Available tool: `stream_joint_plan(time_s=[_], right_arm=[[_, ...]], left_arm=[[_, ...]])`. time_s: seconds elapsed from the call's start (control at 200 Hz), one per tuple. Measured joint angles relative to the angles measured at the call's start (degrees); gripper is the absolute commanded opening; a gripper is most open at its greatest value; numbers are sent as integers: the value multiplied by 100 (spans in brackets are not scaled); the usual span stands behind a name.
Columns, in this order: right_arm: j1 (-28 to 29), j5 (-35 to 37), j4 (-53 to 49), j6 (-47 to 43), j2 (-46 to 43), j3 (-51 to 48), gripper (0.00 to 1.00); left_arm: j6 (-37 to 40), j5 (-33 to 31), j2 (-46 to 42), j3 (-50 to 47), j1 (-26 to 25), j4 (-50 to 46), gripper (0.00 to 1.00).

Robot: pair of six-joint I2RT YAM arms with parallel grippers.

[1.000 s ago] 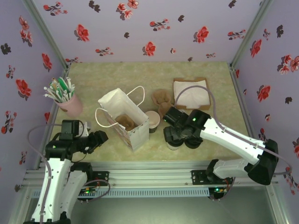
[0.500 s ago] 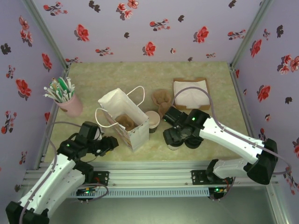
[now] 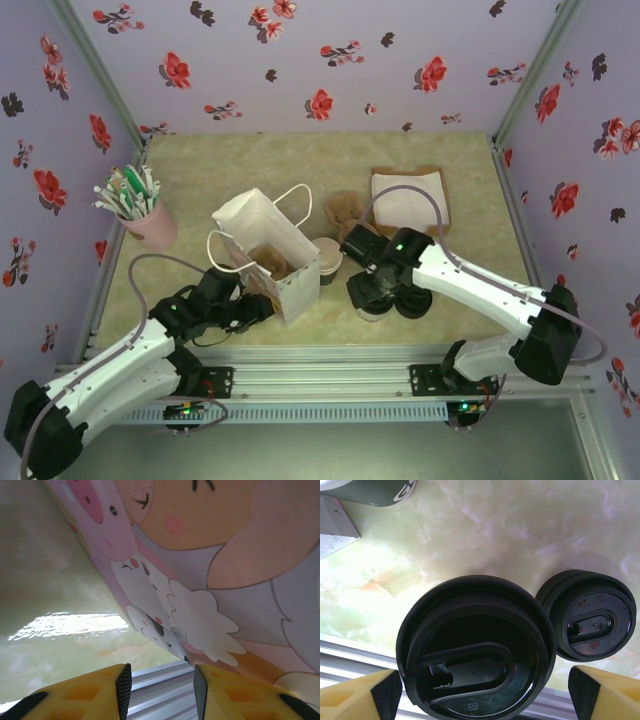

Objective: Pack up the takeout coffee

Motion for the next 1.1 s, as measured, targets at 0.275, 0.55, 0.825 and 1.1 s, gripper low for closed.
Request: stream_joint_plan(time_s=[0.275,0.55,0.825,1.1], right_arm=[[-184,-177,4,-7,142,28,89],[-201,-302,4,-9,142,28,85],[-201,-367,4,-9,144,28,85],[-201,-367,-13,-7,151,26,84]], left_arm=[[-284,-254,326,-72,-442,590,40],[-315,-647,-188,-15,-463,103,45],[-258,-1113,-713,208,-463,-734,48],[-83,-1504,-866,586,-463,-1460,49]])
